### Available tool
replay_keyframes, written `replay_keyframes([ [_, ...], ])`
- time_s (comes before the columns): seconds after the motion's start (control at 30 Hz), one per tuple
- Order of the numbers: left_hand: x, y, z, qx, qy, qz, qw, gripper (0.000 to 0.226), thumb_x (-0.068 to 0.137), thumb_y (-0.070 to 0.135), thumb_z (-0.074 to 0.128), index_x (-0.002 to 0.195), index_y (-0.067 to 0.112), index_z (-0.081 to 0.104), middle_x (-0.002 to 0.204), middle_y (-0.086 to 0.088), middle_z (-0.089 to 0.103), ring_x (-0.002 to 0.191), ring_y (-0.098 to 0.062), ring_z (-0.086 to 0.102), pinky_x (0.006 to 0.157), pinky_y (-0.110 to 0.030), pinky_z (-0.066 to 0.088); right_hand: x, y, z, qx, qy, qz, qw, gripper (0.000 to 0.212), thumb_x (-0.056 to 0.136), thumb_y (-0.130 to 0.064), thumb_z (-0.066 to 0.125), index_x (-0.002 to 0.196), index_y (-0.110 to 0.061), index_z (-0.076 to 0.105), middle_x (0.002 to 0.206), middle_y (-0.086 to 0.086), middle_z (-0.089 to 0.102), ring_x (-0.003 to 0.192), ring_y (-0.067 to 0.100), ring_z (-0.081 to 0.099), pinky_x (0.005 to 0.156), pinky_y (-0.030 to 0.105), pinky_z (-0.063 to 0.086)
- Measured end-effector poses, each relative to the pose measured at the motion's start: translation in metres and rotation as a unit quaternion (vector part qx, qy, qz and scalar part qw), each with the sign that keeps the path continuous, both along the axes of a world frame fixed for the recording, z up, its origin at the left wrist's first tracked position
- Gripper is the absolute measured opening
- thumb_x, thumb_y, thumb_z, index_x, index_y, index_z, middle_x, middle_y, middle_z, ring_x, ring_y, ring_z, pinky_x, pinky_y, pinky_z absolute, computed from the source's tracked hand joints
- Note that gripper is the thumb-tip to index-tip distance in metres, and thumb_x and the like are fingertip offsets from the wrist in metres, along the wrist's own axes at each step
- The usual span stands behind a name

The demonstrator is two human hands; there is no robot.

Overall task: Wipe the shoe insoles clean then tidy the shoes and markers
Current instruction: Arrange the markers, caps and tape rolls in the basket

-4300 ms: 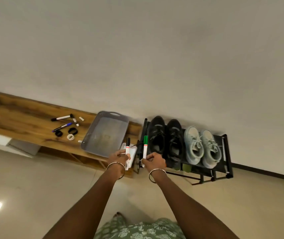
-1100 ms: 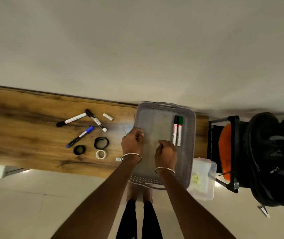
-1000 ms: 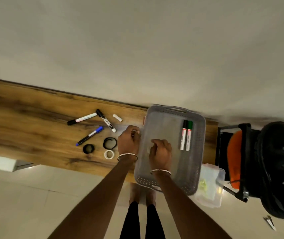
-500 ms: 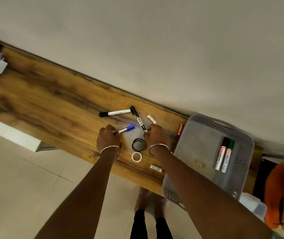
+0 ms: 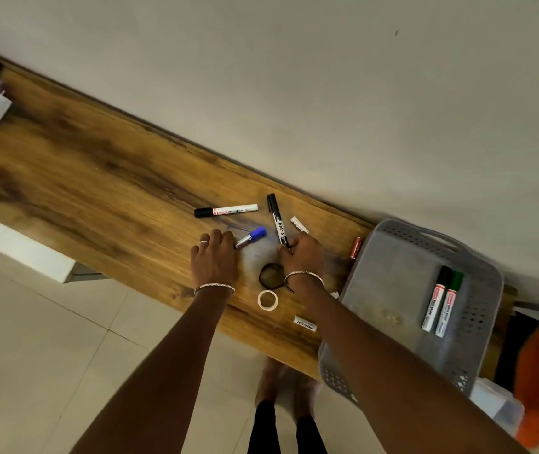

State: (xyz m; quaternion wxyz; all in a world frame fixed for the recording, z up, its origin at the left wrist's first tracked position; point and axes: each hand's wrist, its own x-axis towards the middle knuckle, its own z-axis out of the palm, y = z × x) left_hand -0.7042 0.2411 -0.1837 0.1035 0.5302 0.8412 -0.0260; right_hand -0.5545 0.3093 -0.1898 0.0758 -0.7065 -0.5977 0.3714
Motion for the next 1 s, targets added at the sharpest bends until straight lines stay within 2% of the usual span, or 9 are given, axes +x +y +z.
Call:
replay_keyframes([
  [0.1,0.014,0.001,0.018,0.031,-0.053,0.031,0.998,0.019,0.081,0.024,0.072,0.095,0.013,0.064,0.088,-0.011,0.067,0.087,-0.037,0.062,0.07,-0.042,0.045,0.015,-0.012,0.013,0.015,0.043,-0.045,0.998,0.013,0.084,-0.023,0.074,0.09,-0.013,0.068,0.087,0.006,0.072,0.081,0.023,0.067,0.07,0.03,0.051],
  [0.23,0.045,0.001,0.038,0.072,-0.121,0.026,0.99,0.016,0.087,0.022,0.068,0.101,0.015,0.063,0.085,-0.011,0.07,0.081,-0.038,0.065,0.069,-0.042,0.046,0.04,-0.027,0.037,0.056,0.092,-0.096,0.99,0.011,0.083,-0.02,0.075,0.09,-0.014,0.069,0.08,0.0,0.07,0.069,0.012,0.064,0.067,0.03,0.055],
  [0.43,0.112,0.01,0.065,0.129,-0.256,-0.011,0.958,0.015,0.095,0.027,0.062,0.105,0.015,0.064,0.084,-0.008,0.07,0.079,-0.037,0.063,0.059,-0.034,0.038,0.101,-0.051,0.063,0.119,0.123,-0.175,0.97,0.011,0.082,-0.019,0.078,0.089,-0.017,0.07,0.08,-0.005,0.069,0.07,0.006,0.064,0.065,0.025,0.055],
  [0.5,0.133,0.013,0.067,0.129,-0.277,-0.031,0.952,0.017,0.096,0.033,0.063,0.104,0.018,0.065,0.084,-0.004,0.072,0.078,-0.033,0.066,0.059,-0.035,0.045,0.124,-0.058,0.065,0.126,0.109,-0.216,0.962,0.011,0.082,-0.019,0.078,0.089,-0.017,0.07,0.079,-0.004,0.069,0.07,0.006,0.064,0.065,0.027,0.056],
  [0.6,0.166,0.017,0.065,0.112,-0.338,-0.035,0.934,0.022,0.093,0.038,0.064,0.104,0.019,0.067,0.086,-0.002,0.074,0.079,-0.029,0.07,0.064,-0.039,0.053,0.159,-0.068,0.062,0.109,0.084,-0.285,0.949,0.011,0.081,-0.014,0.076,0.089,-0.018,0.071,0.076,-0.004,0.069,0.068,0.01,0.065,0.066,0.036,0.057],
  [0.67,0.183,0.019,0.063,0.092,-0.366,-0.035,0.925,0.025,0.093,0.039,0.064,0.107,0.019,0.068,0.09,-0.001,0.076,0.082,-0.026,0.071,0.068,-0.037,0.055,0.176,-0.072,0.059,0.097,0.064,-0.313,0.942,0.01,0.081,-0.015,0.076,0.088,-0.02,0.07,0.074,-0.005,0.069,0.067,0.01,0.065,0.067,0.037,0.058],
  [0.8,0.22,0.026,0.056,0.03,-0.387,-0.043,0.921,0.025,0.09,0.021,0.072,0.114,0.017,0.069,0.098,-0.002,0.076,0.091,-0.024,0.072,0.081,-0.036,0.055,0.208,-0.08,0.053,0.06,0.025,-0.34,0.938,0.009,0.083,-0.017,0.077,0.09,-0.015,0.072,0.077,-0.001,0.072,0.066,0.011,0.064,0.072,0.032,0.057],
  [1.0,0.253,0.037,0.036,-0.038,-0.391,-0.041,0.919,0.03,0.089,0.021,0.072,0.117,0.019,0.063,0.096,-0.005,0.075,0.092,-0.027,0.07,0.083,-0.037,0.056,0.231,-0.073,0.039,0.0,-0.012,-0.362,0.932,0.016,0.084,-0.02,0.075,0.097,-0.012,0.075,0.09,0.008,0.076,0.087,0.026,0.071,0.081,0.031,0.053],
])
